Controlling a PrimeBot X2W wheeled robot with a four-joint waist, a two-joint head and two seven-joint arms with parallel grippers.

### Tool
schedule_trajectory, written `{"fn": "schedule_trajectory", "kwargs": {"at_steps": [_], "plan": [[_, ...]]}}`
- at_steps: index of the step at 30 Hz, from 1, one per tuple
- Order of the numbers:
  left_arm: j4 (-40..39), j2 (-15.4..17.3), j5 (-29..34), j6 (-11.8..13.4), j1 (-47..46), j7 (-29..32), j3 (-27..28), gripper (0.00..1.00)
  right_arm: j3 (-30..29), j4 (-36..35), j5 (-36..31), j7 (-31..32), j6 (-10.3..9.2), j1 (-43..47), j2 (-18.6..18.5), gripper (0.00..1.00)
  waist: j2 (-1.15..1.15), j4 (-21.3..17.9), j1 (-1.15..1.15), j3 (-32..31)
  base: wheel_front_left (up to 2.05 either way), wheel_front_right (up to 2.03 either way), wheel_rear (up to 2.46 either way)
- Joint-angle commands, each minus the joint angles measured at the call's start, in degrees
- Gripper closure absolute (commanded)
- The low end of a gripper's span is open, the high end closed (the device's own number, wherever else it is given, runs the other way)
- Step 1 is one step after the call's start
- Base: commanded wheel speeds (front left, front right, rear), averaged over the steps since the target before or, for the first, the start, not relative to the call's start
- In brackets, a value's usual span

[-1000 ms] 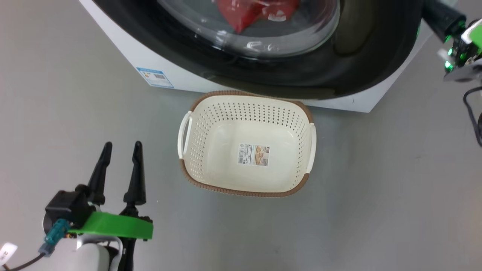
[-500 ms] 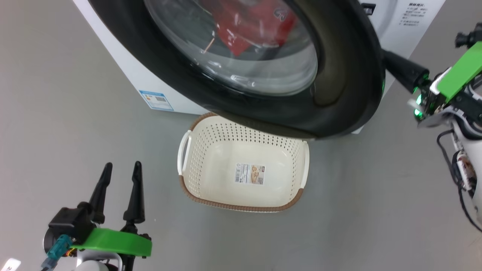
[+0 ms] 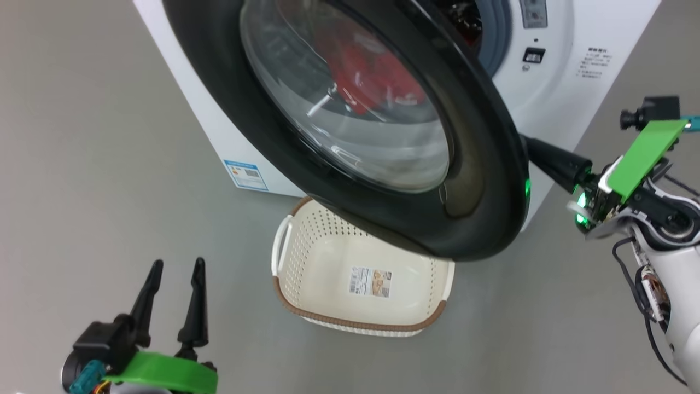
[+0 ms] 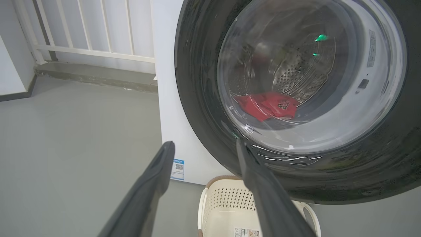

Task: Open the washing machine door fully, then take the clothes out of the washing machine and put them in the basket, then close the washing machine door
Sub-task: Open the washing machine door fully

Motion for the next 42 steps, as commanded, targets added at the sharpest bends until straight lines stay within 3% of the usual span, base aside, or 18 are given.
{"fn": "schedule_trajectory", "kwargs": {"at_steps": [1, 21, 42], "plan": [[-1.1, 1.6, 0.3, -0.2, 0.6, -0.7, 1.9, 0.00, 0.5, -2.0, 0.7, 0.9, 0.10, 1.3, 0.5, 1.00, 0.00, 1.2, 0.00, -1.7, 0.00, 0.00, 0.00], [0.1, 3.6, 0.4, -0.2, 4.8, -0.7, 1.6, 0.00, -0.9, -9.7, 1.6, 4.1, 0.10, 15.0, 3.4, 1.00, 0.00, 7.3, 0.00, -9.3, 0.00, 0.00, 0.00], [1.3, 4.5, 0.1, -0.2, 5.2, -0.7, 1.6, 0.00, -0.8, -16.9, 1.0, 5.6, 0.10, 22.0, 8.5, 1.00, 0.00, 13.4, 0.00, -10.6, 0.00, 0.00, 0.00]]}}
